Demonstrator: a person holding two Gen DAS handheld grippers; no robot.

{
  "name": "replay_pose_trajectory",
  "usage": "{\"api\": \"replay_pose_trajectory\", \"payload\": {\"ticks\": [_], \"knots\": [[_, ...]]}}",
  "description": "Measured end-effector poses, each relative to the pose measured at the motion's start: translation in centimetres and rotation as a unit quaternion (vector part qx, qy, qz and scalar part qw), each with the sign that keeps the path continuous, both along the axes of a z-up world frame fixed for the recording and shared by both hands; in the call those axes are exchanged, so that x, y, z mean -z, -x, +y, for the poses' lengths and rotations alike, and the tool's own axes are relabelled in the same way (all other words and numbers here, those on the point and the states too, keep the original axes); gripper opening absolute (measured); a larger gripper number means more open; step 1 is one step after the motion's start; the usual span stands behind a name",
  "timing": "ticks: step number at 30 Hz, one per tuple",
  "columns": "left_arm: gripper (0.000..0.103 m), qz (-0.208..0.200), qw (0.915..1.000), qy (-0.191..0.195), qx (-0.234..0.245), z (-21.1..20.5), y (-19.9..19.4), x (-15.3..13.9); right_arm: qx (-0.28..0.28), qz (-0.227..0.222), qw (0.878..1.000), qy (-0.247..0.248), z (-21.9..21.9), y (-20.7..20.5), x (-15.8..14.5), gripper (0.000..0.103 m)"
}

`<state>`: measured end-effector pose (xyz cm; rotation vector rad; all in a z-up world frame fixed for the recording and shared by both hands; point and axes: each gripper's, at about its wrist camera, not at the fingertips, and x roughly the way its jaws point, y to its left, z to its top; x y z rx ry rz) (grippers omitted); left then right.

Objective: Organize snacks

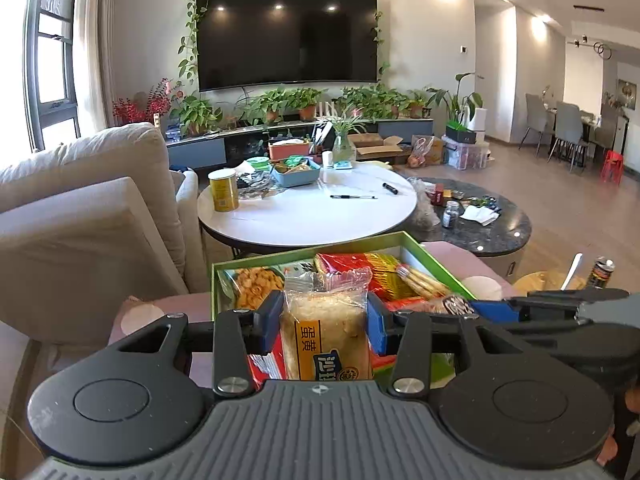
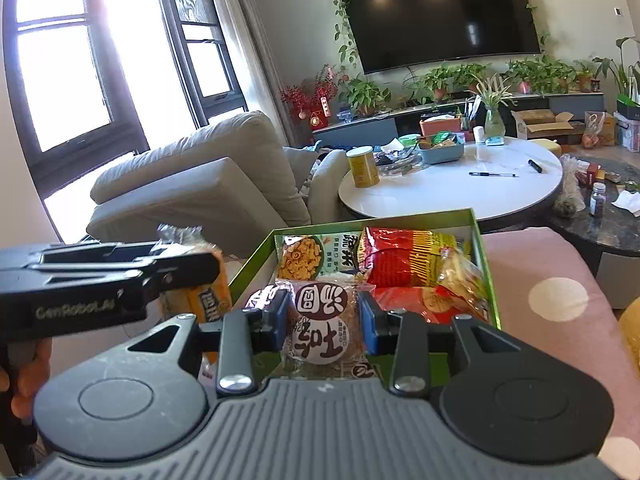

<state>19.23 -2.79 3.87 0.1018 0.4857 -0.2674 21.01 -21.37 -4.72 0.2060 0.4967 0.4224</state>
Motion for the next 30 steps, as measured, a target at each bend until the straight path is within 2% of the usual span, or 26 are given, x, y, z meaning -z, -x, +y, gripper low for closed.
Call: {"api": "replay_pose_trajectory", "payload": {"ticks": [11,15,18,20,22,30], "knots": [[0.040,0.030,0.9989,-0.032,-0.020,0.1,-6.9,1.4,0.004,0.010,1.000,-0.008,0.3,-3.0,1.1,0.076],[0.040,0.052,0.9973,-0.046,-0.025,-0.2,-9.9,2.6,-0.004,0.006,1.000,-0.010,0.5,-3.4,1.8,0.076],[0.042,0.053,0.9959,-0.062,-0.038,-0.4,-11.6,3.6,-0.005,0.005,1.000,-0.015,0.7,-3.5,2.4,0.076],[0.047,0.047,0.9959,-0.062,-0.046,-0.3,-12.1,3.8,-0.009,0.006,1.000,-0.014,0.8,-3.6,2.6,0.076],[0.066,0.039,0.9964,-0.053,-0.054,0.0,-12.1,3.9,-0.012,0.004,1.000,-0.014,1.1,-3.7,2.7,0.076],[0.067,0.042,0.9962,-0.041,-0.065,0.8,-10.0,4.5,-0.017,-0.001,1.000,-0.015,1.8,-3.5,2.9,0.076]]}}
